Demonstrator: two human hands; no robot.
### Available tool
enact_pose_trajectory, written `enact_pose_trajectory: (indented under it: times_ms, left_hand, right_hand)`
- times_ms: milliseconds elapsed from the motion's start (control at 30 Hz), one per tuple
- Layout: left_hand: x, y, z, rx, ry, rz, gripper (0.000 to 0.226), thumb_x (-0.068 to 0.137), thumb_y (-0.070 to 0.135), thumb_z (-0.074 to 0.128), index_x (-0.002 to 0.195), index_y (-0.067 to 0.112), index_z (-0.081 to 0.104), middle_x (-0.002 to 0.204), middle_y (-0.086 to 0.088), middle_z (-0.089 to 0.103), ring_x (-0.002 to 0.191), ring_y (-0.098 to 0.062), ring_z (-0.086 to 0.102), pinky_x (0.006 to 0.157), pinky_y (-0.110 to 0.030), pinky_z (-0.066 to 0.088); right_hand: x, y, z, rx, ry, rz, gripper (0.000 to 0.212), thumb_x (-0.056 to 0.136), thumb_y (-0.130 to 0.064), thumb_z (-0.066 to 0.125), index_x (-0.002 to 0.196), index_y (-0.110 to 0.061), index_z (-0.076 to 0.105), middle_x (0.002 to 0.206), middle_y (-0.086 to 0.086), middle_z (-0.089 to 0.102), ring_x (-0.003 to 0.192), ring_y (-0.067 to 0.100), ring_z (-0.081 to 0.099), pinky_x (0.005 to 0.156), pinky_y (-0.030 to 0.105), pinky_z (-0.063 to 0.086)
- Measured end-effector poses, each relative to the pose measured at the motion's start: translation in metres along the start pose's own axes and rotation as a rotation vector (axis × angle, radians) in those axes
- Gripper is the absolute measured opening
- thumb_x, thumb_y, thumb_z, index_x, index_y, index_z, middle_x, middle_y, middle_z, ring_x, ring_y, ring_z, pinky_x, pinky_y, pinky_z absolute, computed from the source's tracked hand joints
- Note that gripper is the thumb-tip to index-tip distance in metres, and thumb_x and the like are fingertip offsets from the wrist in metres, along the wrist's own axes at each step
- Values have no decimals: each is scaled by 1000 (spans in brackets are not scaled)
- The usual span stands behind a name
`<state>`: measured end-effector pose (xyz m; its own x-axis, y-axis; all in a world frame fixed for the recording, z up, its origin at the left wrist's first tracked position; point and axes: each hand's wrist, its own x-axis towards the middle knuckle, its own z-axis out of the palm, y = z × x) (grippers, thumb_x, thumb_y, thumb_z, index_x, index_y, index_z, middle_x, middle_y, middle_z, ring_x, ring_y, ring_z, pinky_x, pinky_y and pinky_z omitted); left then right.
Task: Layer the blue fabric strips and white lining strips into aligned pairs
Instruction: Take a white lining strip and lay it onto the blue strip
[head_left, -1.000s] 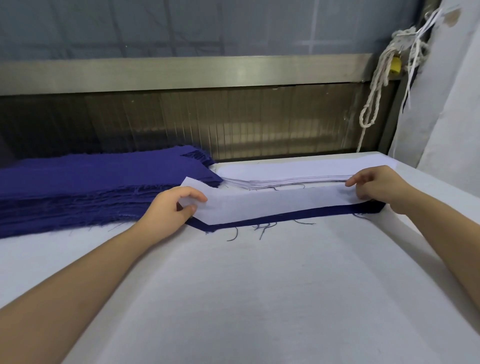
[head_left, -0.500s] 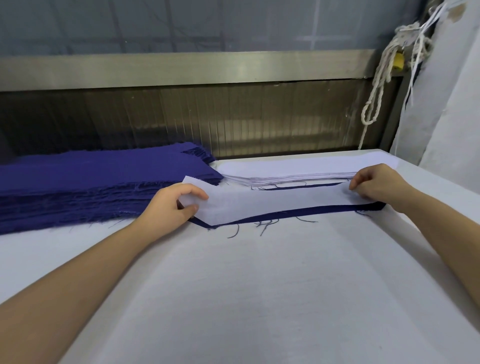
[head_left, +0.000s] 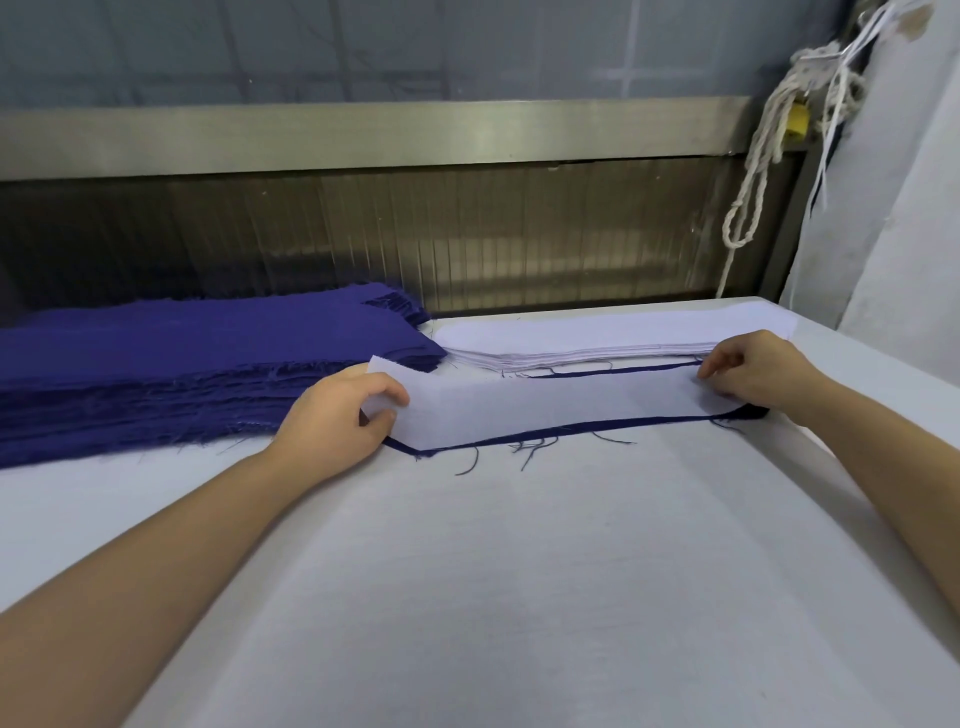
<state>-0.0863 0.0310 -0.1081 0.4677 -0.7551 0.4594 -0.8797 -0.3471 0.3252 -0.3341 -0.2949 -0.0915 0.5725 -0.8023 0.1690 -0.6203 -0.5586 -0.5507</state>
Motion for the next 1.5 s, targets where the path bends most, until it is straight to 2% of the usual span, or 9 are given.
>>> enact_pose_trajectory:
  times_ms: [67, 233, 567, 833, 967, 1133, 1233, 1433, 1500]
  left_hand:
    - [-1, 1, 0, 61, 26, 13, 15, 84, 14, 63, 95, 23, 67, 84, 13, 52, 66, -14, 55, 63, -31, 45]
    - [-1, 0, 0, 77, 19, -12, 12, 85, 21, 62, 95, 26, 66, 96, 14, 54, 67, -13, 58, 66, -32, 47]
    - [0, -4, 1, 71, -1, -10, 14, 85, 15, 63, 95, 25, 67, 94, 13, 54, 69, -16, 57, 69, -36, 49]
    - [-2, 1, -1, 193, 9, 35, 13, 84, 15, 64, 94, 22, 65, 109, 12, 35, 63, -21, 52, 54, -33, 45]
    - [-1, 1, -1, 223, 35, 18, 11, 83, 15, 63, 91, 23, 65, 105, 12, 29, 56, -18, 48, 48, -27, 37]
    - [1, -4, 2, 248, 43, -75, 11, 87, 16, 58, 87, 26, 63, 93, 10, 36, 59, -12, 46, 48, -24, 27]
    - [2, -5, 3, 253, 35, -93, 13, 88, 16, 56, 89, 26, 64, 92, 11, 42, 68, -14, 52, 51, -24, 32]
    - [3, -2, 3, 242, 69, -89, 21, 88, 14, 51, 102, 24, 63, 89, 11, 47, 74, -19, 55, 58, -28, 39]
    - [6, 0, 0, 192, 106, -92, 26, 87, 13, 52, 109, 24, 60, 86, 11, 48, 74, -16, 53, 59, -28, 38]
  right_hand:
    - [1, 0, 0, -29, 4, 1, 20, 82, 0, 59, 71, -15, 65, 84, 8, 62, 82, 24, 54, 72, 26, 37]
    - [2, 0, 1, -104, 16, 2, 21, 84, 0, 55, 73, -15, 65, 84, 8, 61, 80, 24, 51, 73, 27, 37]
    - [4, 1, 3, -166, 45, -24, 28, 87, 4, 47, 76, -14, 65, 90, 8, 58, 81, 24, 49, 74, 27, 37]
    - [2, 0, 4, -209, 41, -15, 20, 85, -1, 50, 80, -12, 66, 90, 9, 62, 82, 25, 51, 73, 29, 40]
    - [0, 1, 5, -402, 124, -67, 21, 88, -9, 49, 91, -9, 70, 101, 15, 62, 99, 35, 50, 84, 36, 43]
    - [-5, -4, 8, -695, 197, -12, 27, 91, -22, 49, 112, -23, 66, 120, 14, 48, 113, 35, 35, 94, 38, 33]
    - [-7, -4, 11, -776, 207, -12, 28, 91, -25, 49, 114, -23, 64, 119, 11, 48, 113, 33, 36, 94, 37, 32]
    - [-8, -12, 14, -670, 157, -73, 25, 93, -16, 44, 110, -13, 63, 105, 11, 62, 96, 28, 50, 78, 33, 41]
    - [-8, -22, 18, -629, 151, -138, 28, 92, -13, 45, 114, -14, 61, 109, 11, 62, 99, 29, 51, 81, 34, 42]
